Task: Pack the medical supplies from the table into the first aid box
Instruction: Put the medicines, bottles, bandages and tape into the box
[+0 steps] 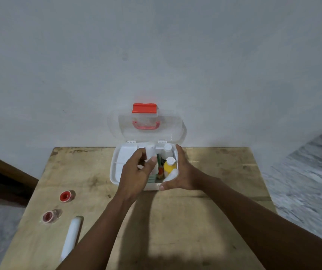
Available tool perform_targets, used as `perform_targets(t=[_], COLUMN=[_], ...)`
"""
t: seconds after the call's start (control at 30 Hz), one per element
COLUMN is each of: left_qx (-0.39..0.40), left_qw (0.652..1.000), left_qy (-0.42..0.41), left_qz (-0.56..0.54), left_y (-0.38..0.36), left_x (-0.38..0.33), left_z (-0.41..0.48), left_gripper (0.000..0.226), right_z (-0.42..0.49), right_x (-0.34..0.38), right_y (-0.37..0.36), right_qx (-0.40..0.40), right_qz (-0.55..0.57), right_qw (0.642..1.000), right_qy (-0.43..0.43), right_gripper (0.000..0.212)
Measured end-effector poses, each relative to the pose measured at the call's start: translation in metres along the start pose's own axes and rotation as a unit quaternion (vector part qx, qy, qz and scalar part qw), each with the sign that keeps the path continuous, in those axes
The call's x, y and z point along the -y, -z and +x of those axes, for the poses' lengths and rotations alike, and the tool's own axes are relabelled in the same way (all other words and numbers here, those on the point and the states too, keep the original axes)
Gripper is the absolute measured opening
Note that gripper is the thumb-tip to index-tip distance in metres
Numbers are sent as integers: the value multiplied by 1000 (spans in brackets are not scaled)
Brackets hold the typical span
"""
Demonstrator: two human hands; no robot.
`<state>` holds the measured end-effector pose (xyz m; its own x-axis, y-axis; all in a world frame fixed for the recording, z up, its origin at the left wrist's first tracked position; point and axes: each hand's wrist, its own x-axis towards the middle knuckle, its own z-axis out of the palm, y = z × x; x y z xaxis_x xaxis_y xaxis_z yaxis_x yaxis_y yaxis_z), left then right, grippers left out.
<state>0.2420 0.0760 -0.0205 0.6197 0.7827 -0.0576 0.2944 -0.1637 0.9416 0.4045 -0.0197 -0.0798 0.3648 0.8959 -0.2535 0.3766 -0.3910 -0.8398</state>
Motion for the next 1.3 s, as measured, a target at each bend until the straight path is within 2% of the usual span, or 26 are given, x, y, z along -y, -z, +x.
perform_targets(t=[0.07, 0.23, 0.4, 0.5, 0.57, 0.63, 0.7, 0.83, 1.0, 1.17, 1.3], left_qx=[16, 73, 105, 103, 111, 139, 167, 211, 227, 211, 151], left_qw=[1000, 974, 946, 947, 949, 932, 918, 914, 909, 923, 950], left_qy=[0, -33, -93, -73, -47, -32, -21, 5, -14, -33, -49], left_qz=[25, 210, 293, 294, 293, 334, 359, 347, 350, 321, 269], left_y=[2, 0, -4, -7, -9, -10, -12, -17, -17, -14, -3], left_x=[2, 6, -6, -13, -13, -11, -10, -9, 0, 5, 3], left_z=[1, -3, 3, 6, 7, 8, 10, 17, 24, 26, 21], left_gripper=[6, 18, 22, 27, 22, 9, 10, 22, 26, 25, 26], right_z=[0, 1, -1, 0, 0, 1, 0, -1, -5, -10, -13], right_x=[1, -2, -1, 0, -1, -1, 0, 1, 9, 13, 24], right_y=[-1, -4, -2, -3, -3, -3, -2, -2, -1, -1, -2], right_qx=[10, 17, 20, 17, 14, 10, 12, 11, 17, 17, 10], right_qz=[1, -3, -6, -7, -9, -15, -19, -25, -24, -9, 5], right_qw=[1000, 1000, 999, 999, 999, 999, 999, 999, 999, 1000, 1000], right_qy=[-11, -24, -34, -37, -39, -34, -31, -28, -26, -19, -27], right_gripper=[149, 153, 153, 155, 156, 155, 155, 156, 145, 131, 130])
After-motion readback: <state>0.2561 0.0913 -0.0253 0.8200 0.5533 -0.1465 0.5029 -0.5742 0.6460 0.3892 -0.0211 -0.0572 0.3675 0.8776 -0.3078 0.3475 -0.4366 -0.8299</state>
